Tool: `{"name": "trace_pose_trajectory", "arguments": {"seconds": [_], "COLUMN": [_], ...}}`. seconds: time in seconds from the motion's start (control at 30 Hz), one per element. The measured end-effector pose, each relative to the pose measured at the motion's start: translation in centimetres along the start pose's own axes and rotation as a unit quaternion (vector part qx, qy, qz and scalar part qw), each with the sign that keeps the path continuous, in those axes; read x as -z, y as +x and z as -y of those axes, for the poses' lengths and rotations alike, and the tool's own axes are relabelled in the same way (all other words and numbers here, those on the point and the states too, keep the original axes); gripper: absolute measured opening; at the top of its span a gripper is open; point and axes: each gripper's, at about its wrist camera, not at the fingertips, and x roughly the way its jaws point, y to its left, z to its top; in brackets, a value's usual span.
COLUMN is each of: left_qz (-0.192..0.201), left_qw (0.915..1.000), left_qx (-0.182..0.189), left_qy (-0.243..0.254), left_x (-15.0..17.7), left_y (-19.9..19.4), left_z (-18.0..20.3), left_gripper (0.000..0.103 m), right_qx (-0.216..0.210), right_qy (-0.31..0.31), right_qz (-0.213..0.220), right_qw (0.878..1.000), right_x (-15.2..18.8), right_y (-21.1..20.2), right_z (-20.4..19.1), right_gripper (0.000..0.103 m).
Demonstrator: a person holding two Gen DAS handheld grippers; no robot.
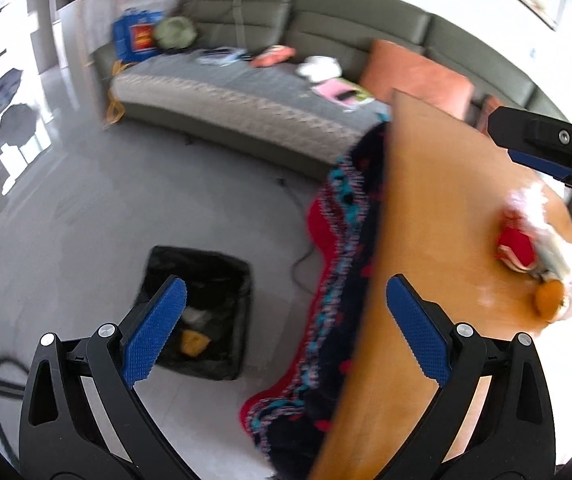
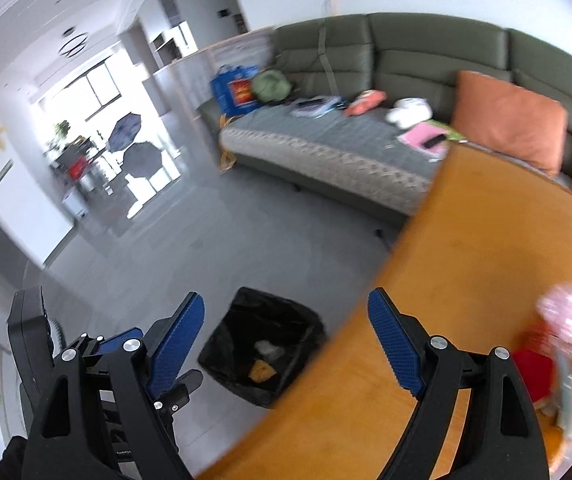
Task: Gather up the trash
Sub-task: 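Return to the table and grasp the bagged white popsicle with the right tool, then grasp the red ping-pong paddle with the left tool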
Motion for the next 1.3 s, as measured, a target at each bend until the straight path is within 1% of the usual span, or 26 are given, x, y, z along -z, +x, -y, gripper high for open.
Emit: {"name": "trace_pose_trajectory", "arguments": {"seconds": [0.1, 0.2, 0.27, 0.4, 0.5, 0.57, 0.63, 0.7, 0.77, 0.83, 0.87, 0.9, 0.97, 1.0, 1.07, 1.13, 1.2, 1.3], "left_qz": [0.000, 0.000, -0.002, -0.011, -0.016, -0.020, -0.023, -0.028, -0.034, -0.039, -0.042, -0.045, -0.050, -0.053, -0.055, -0.059, -0.063, -0.078], "left_qw": [0.9994, 0.9976, 0.9960, 0.9929, 0.9905, 0.9898, 0.9894, 0.9888, 0.9880, 0.9871, 0.9865, 0.9860, 0.9844, 0.9831, 0.9808, 0.9767, 0.9717, 0.9680], "left_qx": [0.023, 0.043, 0.056, 0.073, 0.084, 0.085, 0.081, 0.079, 0.075, 0.073, 0.073, 0.074, 0.077, 0.078, 0.079, 0.082, 0.084, 0.082], "left_qy": [0.028, 0.053, 0.069, 0.094, 0.108, 0.112, 0.118, 0.123, 0.131, 0.137, 0.140, 0.143, 0.150, 0.157, 0.169, 0.190, 0.212, 0.224], "left_x": [-0.3, -0.4, -0.4, -0.2, -0.4, -0.5, -0.6, -0.7, -0.7, -0.5, -0.5, -0.5, -0.5, -0.5, -0.6, -0.7, -0.9, -1.3], "left_y": [0.4, 0.7, 1.0, 1.7, 2.4, 2.9, 3.5, 4.0, 4.6, 5.2, 5.5, 5.7, 6.1, 6.3, 6.7, 7.5, 8.3, 9.8], "left_z": [3.7, 7.5, 9.9, 14.0, 16.6, 17.7, 18.8, 19.6, 20.6, 21.6, 22.1, 22.5, 23.4, 23.9, 24.8, 26.0, 27.3, 28.8], "left_gripper": [0.097, 0.097, 0.097, 0.097, 0.097, 0.097, 0.097, 0.097, 0.097, 0.097, 0.097, 0.097, 0.097, 0.097, 0.097, 0.097, 0.097, 0.097], "right_qx": [0.042, 0.074, 0.088, 0.136, 0.182, 0.205, 0.228, 0.237, 0.245, 0.247, 0.241, 0.237, 0.218, 0.207, 0.193, 0.181, 0.174, 0.176], "right_qy": [0.005, 0.018, 0.029, 0.052, 0.056, 0.056, 0.050, 0.046, 0.043, 0.045, 0.050, 0.057, 0.069, 0.077, 0.093, 0.111, 0.129, 0.138], "right_qz": [0.014, 0.024, 0.028, 0.026, 0.007, -0.013, -0.044, -0.066, -0.099, -0.124, -0.141, -0.146, -0.131, -0.123, -0.095, -0.065, -0.036, -0.009], "right_qw": [0.999, 0.997, 0.995, 0.989, 0.982, 0.977, 0.971, 0.968, 0.964, 0.960, 0.959, 0.959, 0.964, 0.968, 0.972, 0.975, 0.976, 0.974], "right_x": [0.9, 2.0, 2.6, 4.2, 5.3, 6.0, 7.1, 7.8, 8.6, 9.4, 9.9, 10.3, 10.7, 10.6, 10.4, 10.1, 9.7, 8.8], "right_y": [-2.6, -5.0, -6.1, -8.0, -8.4, -7.9, -6.8, -5.9, -4.7, -3.8, -3.2, -3.0, -3.7, -4.3, -6.0, -7.9, -10.0, -11.9], "right_z": [2.8, 6.2, 8.2, 12.9, 16.2, 18.0, 19.9, 20.8, 22.1, 23.2, 23.9, 24.3, 24.8, 24.9, 25.2, 25.5, 25.9, 25.9], "right_gripper": [0.084, 0.084, 0.084, 0.084, 0.084, 0.084, 0.084, 0.083, 0.077, 0.062, 0.045, 0.039, 0.029, 0.027, 0.027, 0.027, 0.027, 0.027]}}
